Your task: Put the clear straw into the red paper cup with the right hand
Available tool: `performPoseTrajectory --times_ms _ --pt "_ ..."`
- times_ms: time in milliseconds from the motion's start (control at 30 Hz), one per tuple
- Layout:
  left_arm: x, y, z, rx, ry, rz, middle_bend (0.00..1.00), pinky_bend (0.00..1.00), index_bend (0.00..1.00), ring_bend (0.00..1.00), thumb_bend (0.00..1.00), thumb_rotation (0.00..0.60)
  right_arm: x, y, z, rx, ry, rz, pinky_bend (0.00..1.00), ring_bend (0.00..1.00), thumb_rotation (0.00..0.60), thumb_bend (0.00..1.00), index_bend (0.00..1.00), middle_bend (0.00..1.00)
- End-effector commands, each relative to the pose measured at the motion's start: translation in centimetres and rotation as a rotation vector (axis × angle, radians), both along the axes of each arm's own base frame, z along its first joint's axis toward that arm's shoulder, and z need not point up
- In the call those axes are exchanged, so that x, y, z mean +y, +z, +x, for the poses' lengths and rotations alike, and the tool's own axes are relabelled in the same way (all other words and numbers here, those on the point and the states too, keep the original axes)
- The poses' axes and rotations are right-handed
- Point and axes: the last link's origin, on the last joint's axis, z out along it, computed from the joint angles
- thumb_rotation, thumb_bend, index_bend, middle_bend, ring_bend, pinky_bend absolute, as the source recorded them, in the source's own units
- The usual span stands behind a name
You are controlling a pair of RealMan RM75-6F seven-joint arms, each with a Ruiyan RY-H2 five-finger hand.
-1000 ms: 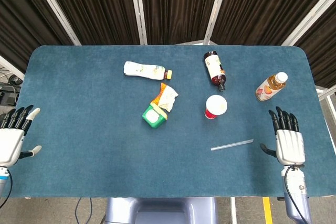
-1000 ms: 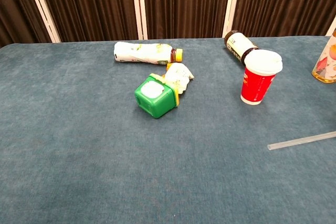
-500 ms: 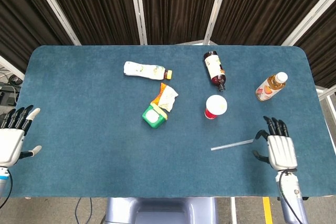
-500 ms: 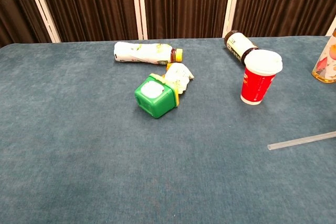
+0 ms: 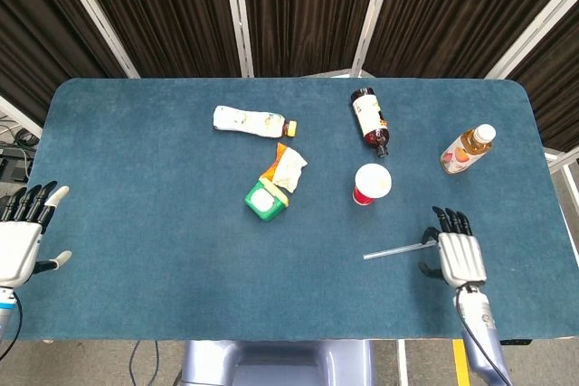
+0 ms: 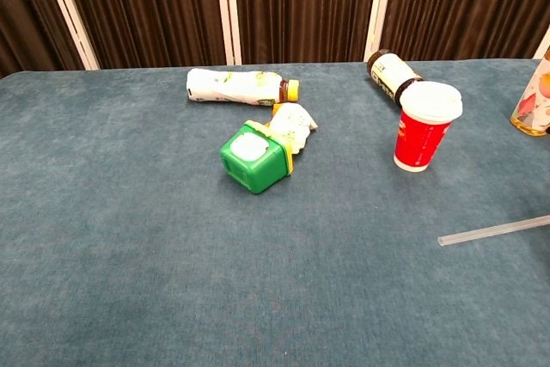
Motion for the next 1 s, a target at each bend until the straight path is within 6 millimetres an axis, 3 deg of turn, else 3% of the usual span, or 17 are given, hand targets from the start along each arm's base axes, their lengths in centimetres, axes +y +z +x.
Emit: performPoseTrajectory --times_ms 33,433,1000 --pt "0.0 0.0 0.0 -0.001 0.001 0.0 0.0 0.0 0.0 0.0 0.05 0.6 -0.9 -1.1 0.2 0.016 0.009 0.009 0.0 0.0 0.6 0.2 0.49 0.08" --pt "0.0 0.0 0.0 -0.001 0.001 -0.001 0.0 0.0 0.0 0.0 0.05 0.6 -1.7 -4.2 0.2 0.054 -0.007 0.053 0.0 0.0 0.6 0.29 0.49 0.08" --pt "0.0 0.0 0.0 -0.001 0.002 -0.001 0.0 0.0 0.0 0.0 0.05 0.6 -1.9 -5.4 -0.2 0.047 -0.027 0.064 0.0 0.0 0.6 0.35 0.49 0.08"
